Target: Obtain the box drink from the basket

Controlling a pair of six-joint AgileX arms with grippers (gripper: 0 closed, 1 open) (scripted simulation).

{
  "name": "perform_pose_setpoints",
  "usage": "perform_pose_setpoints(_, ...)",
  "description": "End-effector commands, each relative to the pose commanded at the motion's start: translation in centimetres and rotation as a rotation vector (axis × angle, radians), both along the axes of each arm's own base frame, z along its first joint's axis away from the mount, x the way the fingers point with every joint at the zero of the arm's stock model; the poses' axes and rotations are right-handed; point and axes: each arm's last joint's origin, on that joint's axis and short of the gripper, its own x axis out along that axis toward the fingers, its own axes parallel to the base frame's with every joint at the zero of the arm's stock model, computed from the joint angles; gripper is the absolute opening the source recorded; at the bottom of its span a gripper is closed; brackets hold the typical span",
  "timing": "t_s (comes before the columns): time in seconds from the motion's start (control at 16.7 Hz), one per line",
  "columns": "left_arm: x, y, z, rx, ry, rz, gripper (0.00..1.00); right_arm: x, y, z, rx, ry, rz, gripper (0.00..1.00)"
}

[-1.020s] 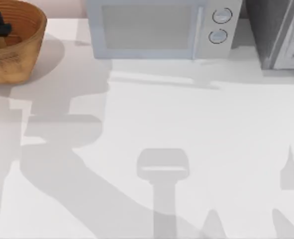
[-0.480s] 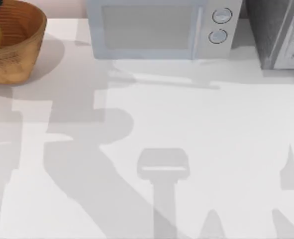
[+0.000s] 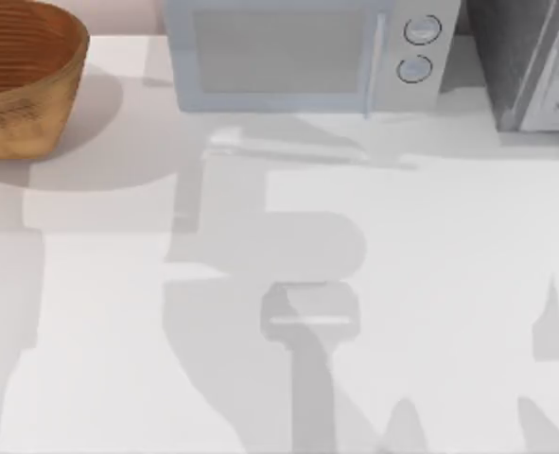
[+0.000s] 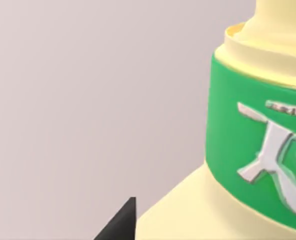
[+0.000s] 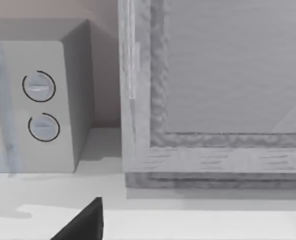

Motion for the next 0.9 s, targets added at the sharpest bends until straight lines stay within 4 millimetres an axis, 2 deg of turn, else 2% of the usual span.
perform_pose_setpoints(0.12,-0.1,0.0,0.6,0.0,-0.001,0.0,0.0,0.0,0.0,0.0,0.0,0.0,0.0,1.0)
perform_pose_setpoints(0.42,-0.1,0.0,0.3,0.001,0.004,0.001,0.0,0.0,0.0,0.0,0.0,0.0,0.0,1.0)
perform_pose_setpoints(0.54,-0.8,-0.2,0.6,-0.004,0.014,0.002,0.0,0.0,0.0,0.0,0.0,0.0,0.0,1.0)
perform_pose_setpoints(0.72,-3.7,-1.1,1.7,-0.013,0.032,0.003,0.0,0.0,0.0,0.0,0.0,0.0,0.0,1.0)
perform_pose_setpoints(0.9,-9.0,-2.4,3.5,-0.016,0.024,0.001,0.0,0.0,0.0,0.0,0.0,0.0,0.0,1.0)
